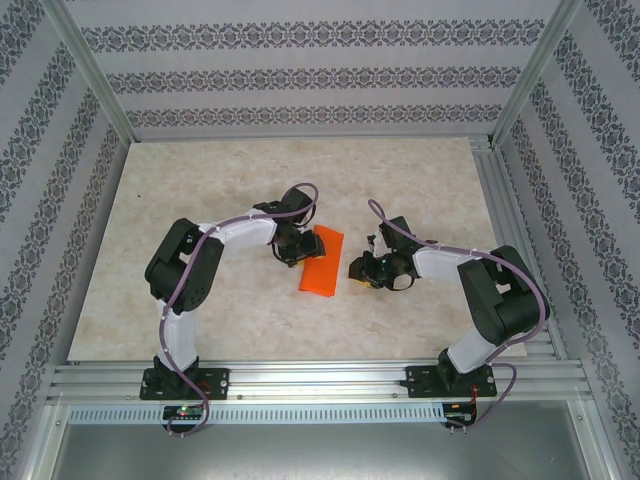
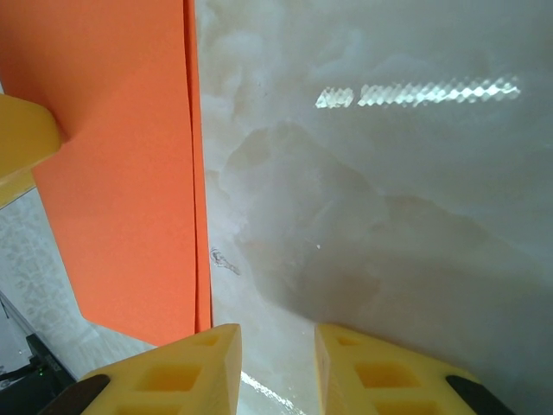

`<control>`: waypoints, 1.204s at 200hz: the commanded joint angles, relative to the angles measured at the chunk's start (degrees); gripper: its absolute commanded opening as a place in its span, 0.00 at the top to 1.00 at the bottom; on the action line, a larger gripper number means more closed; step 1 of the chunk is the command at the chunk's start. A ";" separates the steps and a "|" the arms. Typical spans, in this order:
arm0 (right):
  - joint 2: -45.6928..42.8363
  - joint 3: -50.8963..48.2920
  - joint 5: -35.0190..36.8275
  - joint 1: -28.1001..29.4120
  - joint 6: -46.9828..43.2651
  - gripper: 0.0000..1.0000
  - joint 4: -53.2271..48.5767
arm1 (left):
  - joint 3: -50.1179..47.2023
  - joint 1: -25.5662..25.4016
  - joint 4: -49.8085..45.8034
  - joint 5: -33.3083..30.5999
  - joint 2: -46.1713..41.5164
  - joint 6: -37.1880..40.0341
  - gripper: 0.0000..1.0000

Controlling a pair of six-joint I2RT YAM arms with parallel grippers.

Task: Fold a paper plane with a square sheet of paper (fold left side to right side)
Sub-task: First fold in half a square sheet of paper at the center of the table, then hold the square sheet of paper at the center of the table.

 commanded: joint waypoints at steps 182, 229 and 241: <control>1.95 0.46 -3.37 2.43 4.75 0.70 9.97 | 4.01 -0.50 -3.62 -0.73 3.58 -4.41 0.49; 2.16 1.14 -3.59 2.79 4.75 0.71 9.88 | 4.54 -0.51 -4.22 -0.77 4.35 -4.32 0.49; 2.19 1.23 -3.44 2.88 4.80 0.72 9.95 | 4.68 -0.51 -4.29 -0.81 4.45 -4.34 0.49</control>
